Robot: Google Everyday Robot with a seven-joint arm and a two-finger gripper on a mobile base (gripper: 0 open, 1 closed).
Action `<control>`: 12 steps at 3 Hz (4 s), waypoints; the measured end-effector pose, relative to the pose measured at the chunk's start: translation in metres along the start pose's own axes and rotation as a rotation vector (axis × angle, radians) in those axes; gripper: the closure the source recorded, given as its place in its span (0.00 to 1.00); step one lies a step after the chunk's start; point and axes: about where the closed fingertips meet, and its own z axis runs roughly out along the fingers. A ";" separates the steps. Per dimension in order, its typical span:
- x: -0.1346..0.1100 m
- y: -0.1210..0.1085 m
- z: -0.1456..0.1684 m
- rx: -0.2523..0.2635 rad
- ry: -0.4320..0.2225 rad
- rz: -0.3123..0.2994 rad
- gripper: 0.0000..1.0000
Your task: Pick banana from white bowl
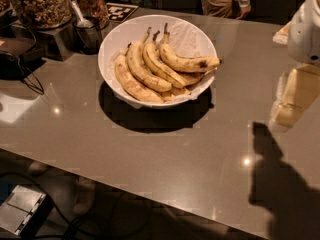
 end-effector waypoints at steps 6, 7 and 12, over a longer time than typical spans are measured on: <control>-0.120 -0.065 0.017 0.108 0.133 0.082 0.00; -0.126 -0.073 0.024 0.095 0.114 0.102 0.00; -0.168 -0.106 0.084 -0.040 0.101 0.122 0.27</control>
Offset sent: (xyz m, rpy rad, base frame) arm 0.0356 0.0359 0.0196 -0.1759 0.0885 -0.1572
